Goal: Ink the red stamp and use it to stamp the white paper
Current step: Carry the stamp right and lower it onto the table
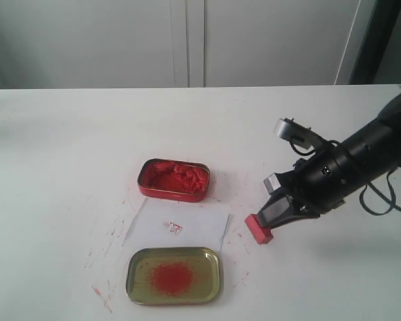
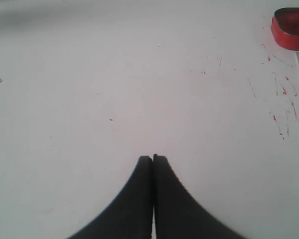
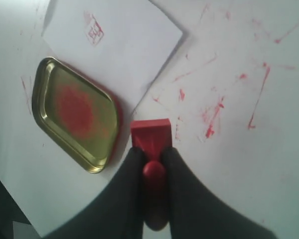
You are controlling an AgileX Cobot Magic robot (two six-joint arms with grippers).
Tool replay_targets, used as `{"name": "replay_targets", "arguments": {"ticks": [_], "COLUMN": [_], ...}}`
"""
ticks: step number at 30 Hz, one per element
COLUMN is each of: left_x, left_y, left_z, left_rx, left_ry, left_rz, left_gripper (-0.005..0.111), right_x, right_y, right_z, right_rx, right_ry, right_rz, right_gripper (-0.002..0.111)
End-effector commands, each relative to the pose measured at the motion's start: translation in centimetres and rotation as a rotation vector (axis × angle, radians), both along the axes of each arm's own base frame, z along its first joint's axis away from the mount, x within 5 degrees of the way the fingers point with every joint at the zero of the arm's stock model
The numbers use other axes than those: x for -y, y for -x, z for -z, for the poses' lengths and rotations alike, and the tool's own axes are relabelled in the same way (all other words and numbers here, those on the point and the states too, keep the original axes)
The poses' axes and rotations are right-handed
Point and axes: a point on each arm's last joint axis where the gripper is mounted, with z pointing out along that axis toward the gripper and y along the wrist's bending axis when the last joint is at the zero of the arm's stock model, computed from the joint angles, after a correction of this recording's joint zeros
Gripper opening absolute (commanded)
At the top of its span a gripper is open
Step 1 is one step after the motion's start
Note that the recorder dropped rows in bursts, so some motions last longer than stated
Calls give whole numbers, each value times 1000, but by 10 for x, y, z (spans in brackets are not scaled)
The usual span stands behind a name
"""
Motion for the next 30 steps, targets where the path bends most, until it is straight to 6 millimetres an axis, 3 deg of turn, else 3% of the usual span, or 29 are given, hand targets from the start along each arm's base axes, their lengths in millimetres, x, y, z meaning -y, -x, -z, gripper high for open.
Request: {"name": "replay_targets", "arguments": {"ticks": [1,9,21,26,30], "left_x": [0,0,0,0,0], "left_y": [0,0,0,0,0], "left_z": [2,2,2,2,2], "left_rx": [1,1,1,1,1], "left_ry": [15,15,15,15,15], "left_rz": [-5,-5,-5,-5,-5], "left_gripper": [0,0,0,0,0], "right_x": [4,4,3,3,4], "right_y": [12,20,17,17,16], "right_z": [11,19,35,36,37], "right_rx": [-13,-33,-86,-85,-80], "right_ry": [8,-8,-14,-4,12], "right_rz": [12,28,61,62,72], "right_gripper": [0,0,0,19,22]}}
